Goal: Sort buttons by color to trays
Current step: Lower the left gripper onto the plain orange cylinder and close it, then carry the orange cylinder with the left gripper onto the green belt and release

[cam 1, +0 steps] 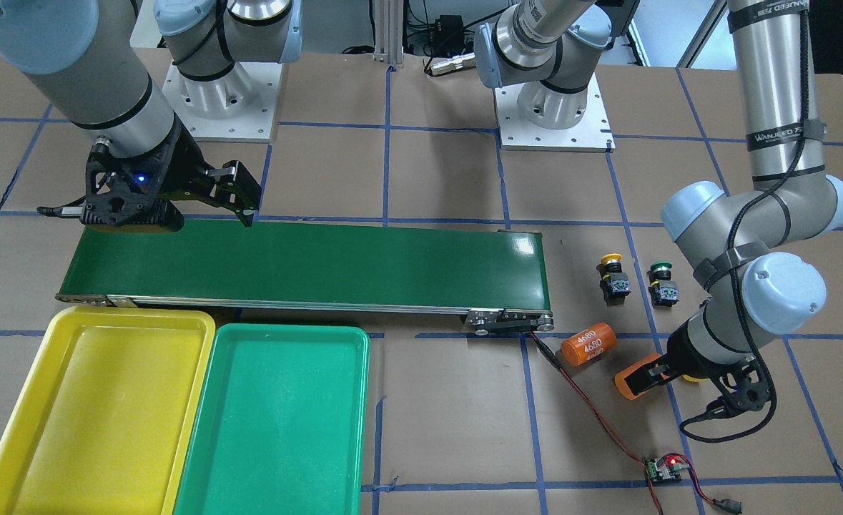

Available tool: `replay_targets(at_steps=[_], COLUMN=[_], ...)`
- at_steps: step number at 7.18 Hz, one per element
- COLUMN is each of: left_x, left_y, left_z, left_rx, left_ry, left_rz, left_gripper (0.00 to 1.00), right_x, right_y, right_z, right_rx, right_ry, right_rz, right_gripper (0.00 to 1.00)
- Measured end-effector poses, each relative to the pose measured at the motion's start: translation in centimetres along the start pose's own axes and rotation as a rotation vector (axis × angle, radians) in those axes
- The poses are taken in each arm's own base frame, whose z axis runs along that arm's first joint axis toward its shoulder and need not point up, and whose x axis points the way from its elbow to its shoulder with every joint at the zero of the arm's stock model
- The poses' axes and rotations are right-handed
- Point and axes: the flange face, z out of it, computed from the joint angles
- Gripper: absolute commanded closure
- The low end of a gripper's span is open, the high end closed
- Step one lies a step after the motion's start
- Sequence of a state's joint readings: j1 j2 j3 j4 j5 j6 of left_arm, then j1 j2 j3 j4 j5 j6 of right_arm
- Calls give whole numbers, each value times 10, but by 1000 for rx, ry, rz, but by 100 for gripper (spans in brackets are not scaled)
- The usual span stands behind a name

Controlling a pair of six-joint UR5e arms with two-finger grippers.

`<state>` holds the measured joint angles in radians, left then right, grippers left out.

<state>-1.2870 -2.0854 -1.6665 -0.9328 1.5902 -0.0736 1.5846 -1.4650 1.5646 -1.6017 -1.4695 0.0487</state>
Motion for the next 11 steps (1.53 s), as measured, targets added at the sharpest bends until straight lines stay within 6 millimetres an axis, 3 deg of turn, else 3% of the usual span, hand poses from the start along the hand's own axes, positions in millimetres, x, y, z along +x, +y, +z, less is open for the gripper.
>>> replay_targets(at_steps=[9, 10, 11], left_x=[-1, -1, -1], left_y=[4, 6, 6], left_z=[21, 24, 27], left_rx=[-60, -69, -75], left_ry=[-9, -9, -8], left_rz=[2, 2, 3], left_gripper=[0, 19, 98], right_x=[0, 0, 0], right_y=[-3, -4, -4], right_z=[5, 6, 7], right_rx=[-10, -12, -13], right_ry=[0, 1, 0], right_rz=[-6, -6, -6], right_gripper=[0, 0, 0])
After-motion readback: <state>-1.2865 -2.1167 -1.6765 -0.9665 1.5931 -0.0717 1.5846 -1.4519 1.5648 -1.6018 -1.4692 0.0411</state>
